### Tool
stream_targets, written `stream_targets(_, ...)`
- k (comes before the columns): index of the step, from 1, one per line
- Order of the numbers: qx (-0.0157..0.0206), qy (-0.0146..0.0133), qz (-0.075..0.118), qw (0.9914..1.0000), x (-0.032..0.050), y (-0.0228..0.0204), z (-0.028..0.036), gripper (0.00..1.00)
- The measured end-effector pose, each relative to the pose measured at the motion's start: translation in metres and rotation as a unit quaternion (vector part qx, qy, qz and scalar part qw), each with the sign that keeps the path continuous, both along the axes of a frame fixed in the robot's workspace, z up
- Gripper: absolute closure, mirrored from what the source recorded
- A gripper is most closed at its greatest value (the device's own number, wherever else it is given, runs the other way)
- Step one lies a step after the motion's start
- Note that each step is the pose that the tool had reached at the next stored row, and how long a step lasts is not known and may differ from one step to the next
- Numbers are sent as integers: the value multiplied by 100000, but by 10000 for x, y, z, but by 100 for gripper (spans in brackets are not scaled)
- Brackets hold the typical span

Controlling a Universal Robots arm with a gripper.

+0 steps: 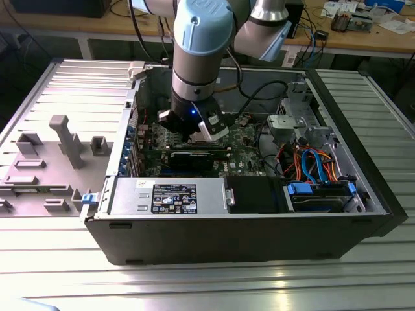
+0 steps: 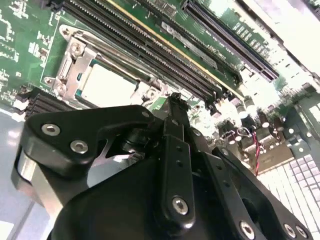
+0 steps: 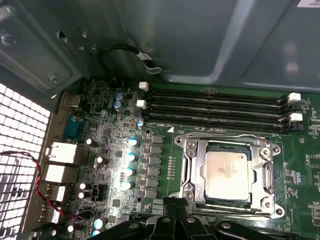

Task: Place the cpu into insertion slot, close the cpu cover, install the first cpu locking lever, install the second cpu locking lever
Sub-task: 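Install the second cpu locking lever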

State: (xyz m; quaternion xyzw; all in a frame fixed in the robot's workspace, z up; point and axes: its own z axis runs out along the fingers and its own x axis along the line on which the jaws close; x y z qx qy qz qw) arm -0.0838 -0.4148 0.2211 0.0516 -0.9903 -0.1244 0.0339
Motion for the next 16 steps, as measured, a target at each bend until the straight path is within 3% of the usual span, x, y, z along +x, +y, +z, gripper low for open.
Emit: stream_targets(16, -5, -1, 1, 100000, 0, 0, 2, 89)
